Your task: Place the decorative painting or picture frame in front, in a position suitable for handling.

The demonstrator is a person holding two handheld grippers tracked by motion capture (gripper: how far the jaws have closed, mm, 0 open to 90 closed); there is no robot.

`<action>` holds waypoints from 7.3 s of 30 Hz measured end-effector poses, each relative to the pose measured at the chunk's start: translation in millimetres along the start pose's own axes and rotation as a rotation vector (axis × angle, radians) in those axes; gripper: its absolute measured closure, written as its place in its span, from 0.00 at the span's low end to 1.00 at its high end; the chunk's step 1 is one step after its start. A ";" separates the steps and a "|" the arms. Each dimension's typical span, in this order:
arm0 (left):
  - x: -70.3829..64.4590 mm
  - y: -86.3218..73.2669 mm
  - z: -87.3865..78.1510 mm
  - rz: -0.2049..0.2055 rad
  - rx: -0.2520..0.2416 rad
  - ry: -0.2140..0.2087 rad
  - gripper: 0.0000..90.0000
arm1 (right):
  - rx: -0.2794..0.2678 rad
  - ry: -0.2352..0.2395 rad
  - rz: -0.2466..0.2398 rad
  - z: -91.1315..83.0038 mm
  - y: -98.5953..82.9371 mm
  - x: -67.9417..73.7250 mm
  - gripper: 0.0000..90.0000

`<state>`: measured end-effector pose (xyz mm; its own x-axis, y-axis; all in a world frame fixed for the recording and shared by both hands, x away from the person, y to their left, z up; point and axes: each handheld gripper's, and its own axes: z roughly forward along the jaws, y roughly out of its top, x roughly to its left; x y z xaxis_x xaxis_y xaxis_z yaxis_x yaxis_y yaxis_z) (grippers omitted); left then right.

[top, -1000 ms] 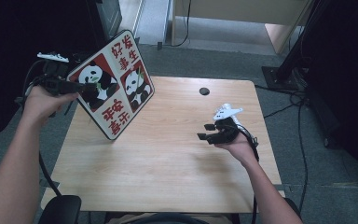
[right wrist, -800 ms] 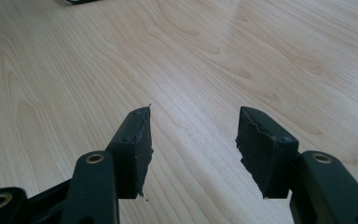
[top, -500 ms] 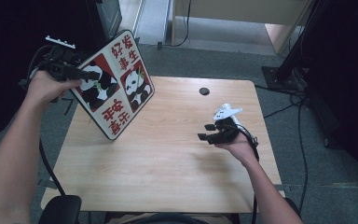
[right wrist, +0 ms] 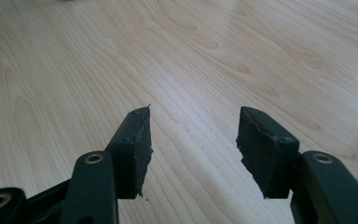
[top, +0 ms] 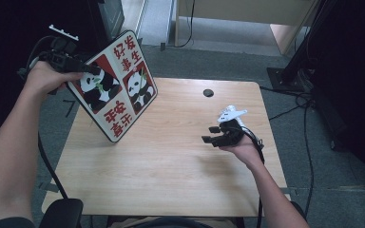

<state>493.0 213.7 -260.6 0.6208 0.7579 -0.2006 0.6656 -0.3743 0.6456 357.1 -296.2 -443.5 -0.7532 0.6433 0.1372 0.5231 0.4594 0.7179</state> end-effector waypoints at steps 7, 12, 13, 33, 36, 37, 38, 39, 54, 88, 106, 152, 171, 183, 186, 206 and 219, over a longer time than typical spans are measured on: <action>1.6 16.3 1.4 0.001 0.029 0.016 0.61 | 0.012 -0.002 -0.006 2.2 -0.3 -0.4 0.50; 2.7 28.0 7.4 0.015 0.068 0.022 0.62 | 0.015 -0.001 -0.004 1.8 -0.3 0.4 0.50; 3.2 29.9 8.4 0.017 0.073 0.023 0.62 | 0.013 -0.002 -0.004 1.8 -0.5 0.2 0.50; 11.4 51.6 32.8 0.028 0.190 -0.057 0.78 | -0.002 -0.010 0.017 0.3 -0.7 -12.0 0.49; 10.9 55.2 34.4 -0.012 0.226 -0.039 0.85 | -0.001 -0.026 0.024 -0.5 -1.1 -15.7 0.49; 11.2 55.9 34.7 -0.023 0.229 -0.044 0.85 | 0.004 -0.030 0.024 -1.1 -1.6 -17.4 0.49; 11.2 55.9 34.7 -0.023 0.229 -0.044 0.86 | 0.004 -0.030 0.024 -1.1 -1.6 -17.4 0.49; 10.5 57.2 34.8 -0.046 0.237 -0.033 0.87 | 0.005 -0.043 0.027 -1.7 -3.3 -20.5 0.49; -19.6 66.8 28.0 -0.050 0.248 -0.017 0.90 | -0.066 -0.063 0.083 -15.7 -6.6 -29.8 0.56; -151.2 54.5 33.7 0.084 0.270 -0.128 0.89 | -0.085 -0.210 0.196 -29.6 -22.6 -56.3 0.55; -173.7 43.3 47.5 0.094 0.265 -0.180 0.88 | -0.086 -0.262 0.211 -32.5 -30.6 -75.4 0.55; -170.8 28.0 42.3 0.111 0.218 -0.190 0.63 | 0.069 -0.281 0.259 6.3 -36.9 -127.1 0.71; -164.1 19.3 31.5 0.138 0.182 -0.186 0.56 | 0.064 -0.251 0.312 -6.5 -25.7 -121.3 0.88; -153.8 0.8 13.6 0.144 0.125 -0.184 0.52 | 0.023 -0.210 0.261 -21.9 -3.6 -98.8 0.88; -152.7 -5.0 11.5 0.143 0.116 -0.187 0.52 | 0.021 -0.196 0.251 -23.8 1.1 -93.0 0.88; -149.3 -63.8 -7.0 0.134 0.001 -0.180 0.52 | 0.028 -0.145 0.195 -27.7 19.5 -64.9 0.87; -141.7 -103.6 0.3 0.102 -0.070 -0.201 0.53 | 0.033 -0.117 0.162 -23.5 38.1 -49.6 0.87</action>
<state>336.1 144.9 -299.3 0.7579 0.5937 -0.2704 0.5697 -0.4002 0.7178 405.1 -324.9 -406.9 -0.6081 0.7760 0.1674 0.6479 0.3632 0.6695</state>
